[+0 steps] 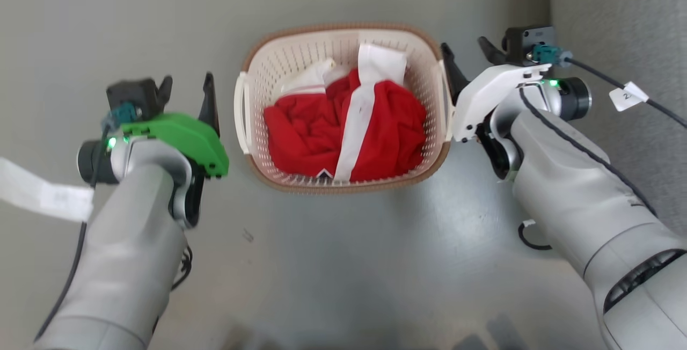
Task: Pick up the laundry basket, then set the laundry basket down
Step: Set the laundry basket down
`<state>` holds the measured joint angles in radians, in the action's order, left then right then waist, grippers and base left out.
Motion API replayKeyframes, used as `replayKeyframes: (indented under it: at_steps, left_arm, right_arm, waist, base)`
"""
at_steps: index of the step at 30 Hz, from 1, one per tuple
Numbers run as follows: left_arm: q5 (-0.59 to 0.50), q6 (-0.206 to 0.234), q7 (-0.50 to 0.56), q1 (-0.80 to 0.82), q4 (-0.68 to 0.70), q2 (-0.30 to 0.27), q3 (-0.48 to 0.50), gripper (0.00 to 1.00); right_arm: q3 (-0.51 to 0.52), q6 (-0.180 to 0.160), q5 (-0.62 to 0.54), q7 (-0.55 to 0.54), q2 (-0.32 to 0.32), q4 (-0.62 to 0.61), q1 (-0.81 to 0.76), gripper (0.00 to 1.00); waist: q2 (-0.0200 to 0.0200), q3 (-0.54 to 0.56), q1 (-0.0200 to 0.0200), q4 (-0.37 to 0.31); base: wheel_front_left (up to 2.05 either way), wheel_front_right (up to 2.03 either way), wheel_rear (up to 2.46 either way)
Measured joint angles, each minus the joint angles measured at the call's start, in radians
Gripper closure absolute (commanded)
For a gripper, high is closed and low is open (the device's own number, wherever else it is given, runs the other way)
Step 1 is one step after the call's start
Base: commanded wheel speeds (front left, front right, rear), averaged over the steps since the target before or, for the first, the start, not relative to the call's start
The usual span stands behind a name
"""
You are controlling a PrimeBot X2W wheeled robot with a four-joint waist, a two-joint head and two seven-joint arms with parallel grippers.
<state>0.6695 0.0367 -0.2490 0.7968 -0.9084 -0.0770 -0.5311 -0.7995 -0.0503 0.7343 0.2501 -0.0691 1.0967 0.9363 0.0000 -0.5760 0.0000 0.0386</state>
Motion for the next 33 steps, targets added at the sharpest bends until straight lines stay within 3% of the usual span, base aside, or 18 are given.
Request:
replayKeyframes:
  at_steps: [21, 33]
  left_arm:
    - [-0.143, 0.030, -0.003, -0.303, 0.293, -0.033, 0.140, 0.00]
    - [-0.209, 0.040, -0.003, -0.491, 0.467, -0.033, 0.204, 0.00]
  right_arm:
    - [0.137, -0.031, -0.080, 0.000, 0.001, -0.264, -0.251, 0.00]
    - [0.183, -0.032, -0.150, 0.000, -0.003, -0.393, -0.415, 0.00]
  waist:
    - [0.0000, 0.268, 0.0000, -0.024]
    - [0.0000, 0.406, 0.0000, -0.029]
  base:
    - [0.00, 0.00, 0.00]
    - [0.00, 0.00, 0.00]
